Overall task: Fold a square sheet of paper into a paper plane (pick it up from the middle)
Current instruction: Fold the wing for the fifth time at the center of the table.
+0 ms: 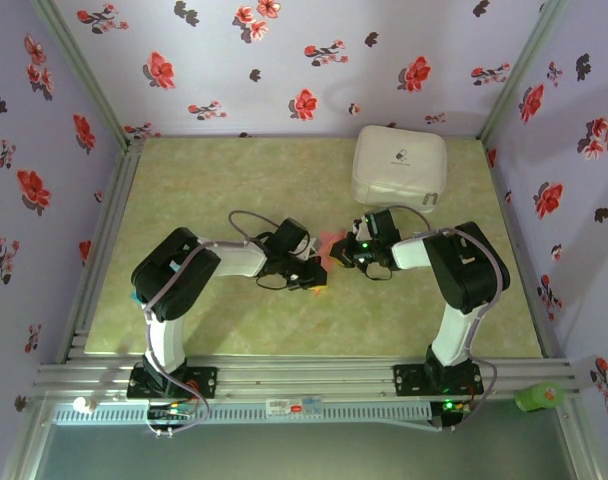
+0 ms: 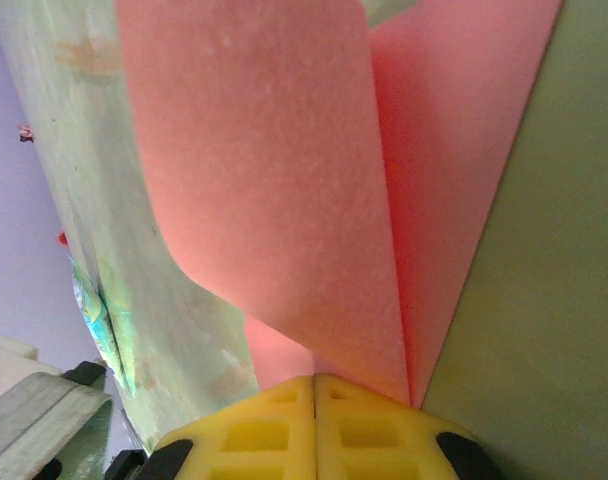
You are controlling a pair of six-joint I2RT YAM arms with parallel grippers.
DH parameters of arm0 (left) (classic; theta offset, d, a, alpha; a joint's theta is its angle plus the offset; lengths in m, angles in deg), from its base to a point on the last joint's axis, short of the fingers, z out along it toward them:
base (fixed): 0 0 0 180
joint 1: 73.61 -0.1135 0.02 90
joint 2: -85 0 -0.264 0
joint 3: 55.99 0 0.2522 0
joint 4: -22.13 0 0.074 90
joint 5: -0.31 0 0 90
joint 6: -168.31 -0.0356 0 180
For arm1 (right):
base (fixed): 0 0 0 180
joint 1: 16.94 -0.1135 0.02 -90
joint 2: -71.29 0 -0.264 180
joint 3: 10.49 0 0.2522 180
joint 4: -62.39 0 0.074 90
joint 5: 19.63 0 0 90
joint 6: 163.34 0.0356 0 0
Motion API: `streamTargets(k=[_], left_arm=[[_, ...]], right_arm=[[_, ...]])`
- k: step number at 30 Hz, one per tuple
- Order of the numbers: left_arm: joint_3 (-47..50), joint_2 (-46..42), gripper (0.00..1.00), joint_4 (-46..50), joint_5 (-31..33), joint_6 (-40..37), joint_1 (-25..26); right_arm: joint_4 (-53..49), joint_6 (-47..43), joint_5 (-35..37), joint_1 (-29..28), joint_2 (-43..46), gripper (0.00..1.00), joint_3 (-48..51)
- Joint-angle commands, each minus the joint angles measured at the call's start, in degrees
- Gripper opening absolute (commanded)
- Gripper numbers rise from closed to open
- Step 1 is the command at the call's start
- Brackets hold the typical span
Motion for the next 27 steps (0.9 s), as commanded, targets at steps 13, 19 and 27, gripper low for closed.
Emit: streamTargets(k=[13, 19, 27], left_arm=[[7.56, -3.12, 0.0, -2.89, 1.15, 1.36, -0.25], [11.44, -5.44, 0.0, -3.64, 1.67, 2.51, -0.16], [15.69, -9.1, 0.0, -3.91, 1.86, 3.37, -0.1]], right_arm=[[-4.32, -1.36, 4.84, -0.09, -2.47, 0.06, -0.08], [-5.63, -1.98, 5.25, -0.09, -2.52, 0.06, -0.44], [-5.81, -1.89, 5.13, -0.18, -2.02, 0.06, -0.61]])
